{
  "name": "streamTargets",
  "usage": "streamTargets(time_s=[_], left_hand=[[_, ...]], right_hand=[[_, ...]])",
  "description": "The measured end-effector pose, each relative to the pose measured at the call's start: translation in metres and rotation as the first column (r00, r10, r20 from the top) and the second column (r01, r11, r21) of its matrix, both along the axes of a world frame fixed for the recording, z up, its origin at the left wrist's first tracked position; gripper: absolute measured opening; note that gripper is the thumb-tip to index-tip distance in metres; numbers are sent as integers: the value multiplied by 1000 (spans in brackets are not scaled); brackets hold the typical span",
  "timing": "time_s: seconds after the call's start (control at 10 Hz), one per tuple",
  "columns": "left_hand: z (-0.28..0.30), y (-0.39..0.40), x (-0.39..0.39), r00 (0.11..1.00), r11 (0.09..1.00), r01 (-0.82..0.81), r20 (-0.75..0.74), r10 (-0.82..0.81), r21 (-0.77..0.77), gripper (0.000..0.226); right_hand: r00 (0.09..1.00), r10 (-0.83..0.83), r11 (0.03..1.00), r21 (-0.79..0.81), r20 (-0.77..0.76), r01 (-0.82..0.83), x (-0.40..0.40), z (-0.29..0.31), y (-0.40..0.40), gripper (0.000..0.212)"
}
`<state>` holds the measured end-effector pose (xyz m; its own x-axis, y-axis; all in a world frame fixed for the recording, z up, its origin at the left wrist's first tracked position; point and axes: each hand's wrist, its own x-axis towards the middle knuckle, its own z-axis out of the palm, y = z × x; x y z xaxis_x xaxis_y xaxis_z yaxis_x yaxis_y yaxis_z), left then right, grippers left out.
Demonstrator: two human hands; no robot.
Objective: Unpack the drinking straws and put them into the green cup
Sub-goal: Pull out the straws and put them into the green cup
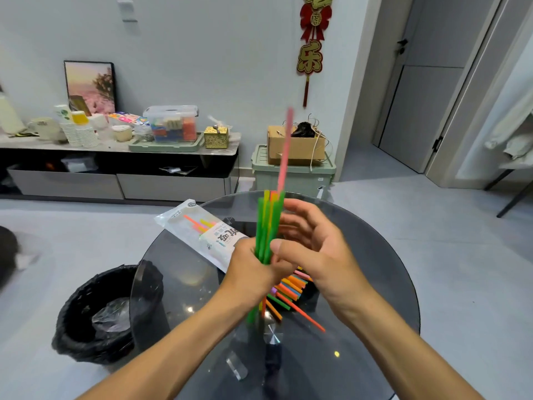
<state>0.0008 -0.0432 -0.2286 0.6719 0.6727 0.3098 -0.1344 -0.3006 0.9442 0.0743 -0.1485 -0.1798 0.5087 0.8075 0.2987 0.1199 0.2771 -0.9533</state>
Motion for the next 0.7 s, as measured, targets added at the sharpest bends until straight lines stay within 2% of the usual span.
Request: streamTargets(time_s=[0.1,0.2,0.3,0.4,0.5,0.6,0.7], left_hand=[[0,-7,-1,999,1000,13,-43,-12,13,9],[6,-17,6,998,993,47,44,-52,106,19],[3,-22,8,997,991,82,-5,-82,109,30],[-14,-22,2,996,995,10,-88,0,102,67],[-17,-19,0,992,998,34,-126,-27,54,72],[-13,-23,7,965,994,106,-242,-96,30,69],[-17,-30,10,946,942,315,-116,-302,119,60]], right_hand=[[1000,7,1000,-5,16,-6,-7,1,2,59],[1000,11,997,76,2,-11,-13,4,11,56],[999,-33,993,111,-41,37,-16,4,17,55],[997,-60,992,112,-37,64,-20,0,20,53],[999,-49,991,127,-10,50,-20,-3,20,48],[997,-67,991,117,-28,70,-21,-13,27,28],[983,-163,983,76,-83,170,-27,-25,32,28]])
